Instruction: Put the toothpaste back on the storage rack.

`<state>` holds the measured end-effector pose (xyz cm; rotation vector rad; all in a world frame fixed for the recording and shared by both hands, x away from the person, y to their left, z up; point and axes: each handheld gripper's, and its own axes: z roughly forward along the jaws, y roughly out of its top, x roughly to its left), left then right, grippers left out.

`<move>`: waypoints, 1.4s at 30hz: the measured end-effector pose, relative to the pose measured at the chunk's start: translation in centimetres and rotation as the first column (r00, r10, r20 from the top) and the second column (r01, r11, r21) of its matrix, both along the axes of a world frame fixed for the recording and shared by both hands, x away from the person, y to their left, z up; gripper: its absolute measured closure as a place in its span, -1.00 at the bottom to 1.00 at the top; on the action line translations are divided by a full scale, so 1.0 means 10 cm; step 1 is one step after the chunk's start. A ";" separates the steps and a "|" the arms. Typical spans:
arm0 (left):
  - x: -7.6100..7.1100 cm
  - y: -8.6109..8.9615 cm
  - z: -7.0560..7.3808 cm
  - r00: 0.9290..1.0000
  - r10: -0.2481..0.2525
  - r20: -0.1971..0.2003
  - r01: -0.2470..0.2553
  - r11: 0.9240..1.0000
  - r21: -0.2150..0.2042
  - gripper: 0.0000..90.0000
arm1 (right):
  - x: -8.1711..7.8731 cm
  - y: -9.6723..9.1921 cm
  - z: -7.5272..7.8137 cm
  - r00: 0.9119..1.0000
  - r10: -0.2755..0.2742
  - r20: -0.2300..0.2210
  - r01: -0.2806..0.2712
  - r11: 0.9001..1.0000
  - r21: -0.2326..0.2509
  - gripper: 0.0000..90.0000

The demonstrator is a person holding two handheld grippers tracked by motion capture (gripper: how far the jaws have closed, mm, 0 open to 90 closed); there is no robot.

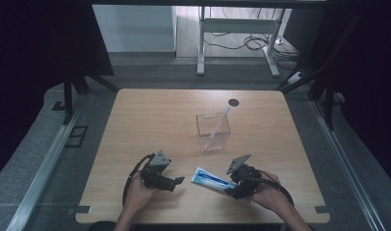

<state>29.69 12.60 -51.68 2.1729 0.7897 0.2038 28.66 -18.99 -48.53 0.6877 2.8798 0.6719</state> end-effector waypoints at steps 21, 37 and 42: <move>0.03 0.02 -0.06 1.000 0.002 -0.022 -0.002 1.000 0.014 -0.69 | 0.12 0.31 -0.16 0.994 0.106 -0.026 -0.109 0.983 -0.150 0.10; 0.03 0.03 -0.06 1.000 0.000 -0.018 0.001 1.000 0.017 -0.69 | 0.12 0.28 -0.08 0.997 -0.002 -0.076 -0.007 0.993 -0.118 0.58; 0.03 0.03 -0.06 1.000 0.000 -0.018 0.000 1.000 0.014 -0.69 | 0.09 0.24 -0.08 0.997 -0.019 -0.075 0.012 0.996 -0.083 0.60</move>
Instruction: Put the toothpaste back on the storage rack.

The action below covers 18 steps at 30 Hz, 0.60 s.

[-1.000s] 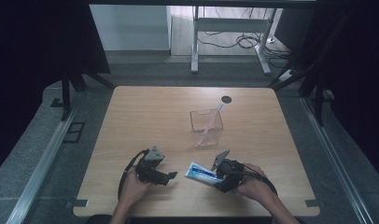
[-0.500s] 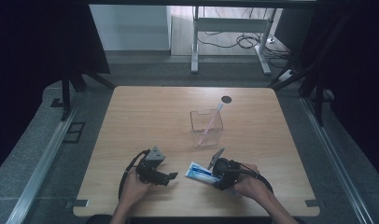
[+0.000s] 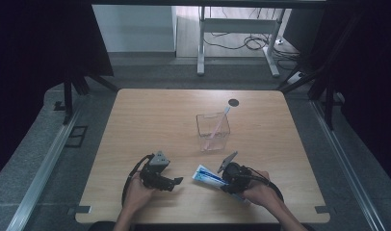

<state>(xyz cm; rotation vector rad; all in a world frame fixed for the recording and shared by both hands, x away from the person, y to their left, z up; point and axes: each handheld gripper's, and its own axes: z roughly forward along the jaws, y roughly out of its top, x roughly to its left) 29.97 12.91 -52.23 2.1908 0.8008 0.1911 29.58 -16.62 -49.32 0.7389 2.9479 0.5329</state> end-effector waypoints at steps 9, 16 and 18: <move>0.00 0.00 -0.01 1.000 0.005 -0.012 -0.005 1.000 -0.005 -0.69 | -0.02 -0.10 0.10 1.000 -0.027 0.012 0.026 0.998 0.064 0.60; 0.01 0.01 -0.04 1.000 0.010 -0.019 -0.010 1.000 0.010 -0.71 | -0.03 -0.20 0.22 0.998 -0.059 0.026 0.056 0.991 0.120 0.60; 0.01 0.01 -0.04 1.000 0.008 -0.019 -0.008 1.000 0.007 -0.72 | -0.02 -0.22 0.25 0.997 -0.062 0.037 0.057 0.990 0.131 0.60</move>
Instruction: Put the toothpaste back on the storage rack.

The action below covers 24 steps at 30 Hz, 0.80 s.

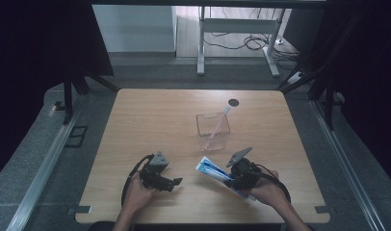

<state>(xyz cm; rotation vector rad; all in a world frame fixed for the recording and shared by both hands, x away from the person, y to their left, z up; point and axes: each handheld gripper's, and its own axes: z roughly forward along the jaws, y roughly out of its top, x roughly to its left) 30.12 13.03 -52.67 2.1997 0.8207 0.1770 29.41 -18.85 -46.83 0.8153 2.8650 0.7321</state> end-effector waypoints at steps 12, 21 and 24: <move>0.00 -0.02 -0.01 1.000 -0.011 -0.004 0.011 1.000 -0.004 -0.72 | 0.06 -0.06 0.20 0.998 -0.029 0.054 0.025 0.997 0.069 0.60; 0.00 -0.02 -0.01 1.000 -0.012 -0.001 0.012 1.000 -0.001 -0.72 | 0.15 -0.09 0.34 0.994 -0.071 0.087 0.062 0.992 0.112 0.60; 0.00 -0.03 -0.01 1.000 -0.015 0.000 0.015 1.000 -0.004 -0.72 | 0.18 -0.09 0.38 0.992 -0.080 0.101 0.068 0.990 0.123 0.60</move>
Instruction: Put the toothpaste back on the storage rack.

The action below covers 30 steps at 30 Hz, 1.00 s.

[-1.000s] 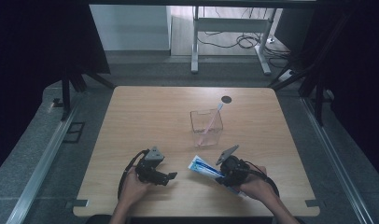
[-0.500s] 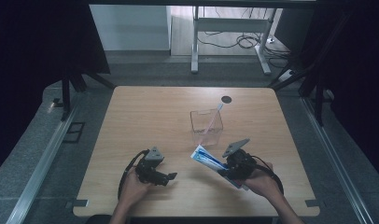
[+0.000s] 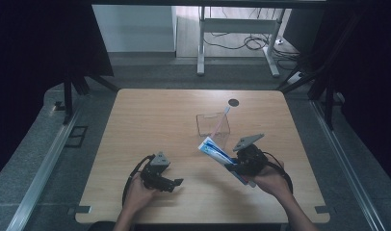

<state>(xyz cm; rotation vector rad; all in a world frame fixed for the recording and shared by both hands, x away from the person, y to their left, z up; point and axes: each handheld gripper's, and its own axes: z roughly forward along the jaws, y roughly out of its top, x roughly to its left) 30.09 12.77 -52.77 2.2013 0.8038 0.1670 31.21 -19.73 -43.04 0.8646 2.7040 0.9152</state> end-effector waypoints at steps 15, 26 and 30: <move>-0.01 -0.02 0.01 1.000 -0.012 0.006 0.012 1.000 0.000 -0.72 | 0.21 0.03 0.22 0.997 -0.049 0.061 0.045 0.997 0.070 0.60; -0.01 -0.02 0.01 1.000 -0.023 0.008 0.023 1.000 0.009 -0.72 | 0.38 0.08 0.29 0.992 -0.086 0.094 0.076 0.991 0.106 0.60; -0.01 -0.02 0.01 1.000 -0.021 0.006 0.021 1.000 0.007 -0.72 | 0.45 0.11 0.30 0.990 -0.099 0.098 0.087 0.989 0.120 0.60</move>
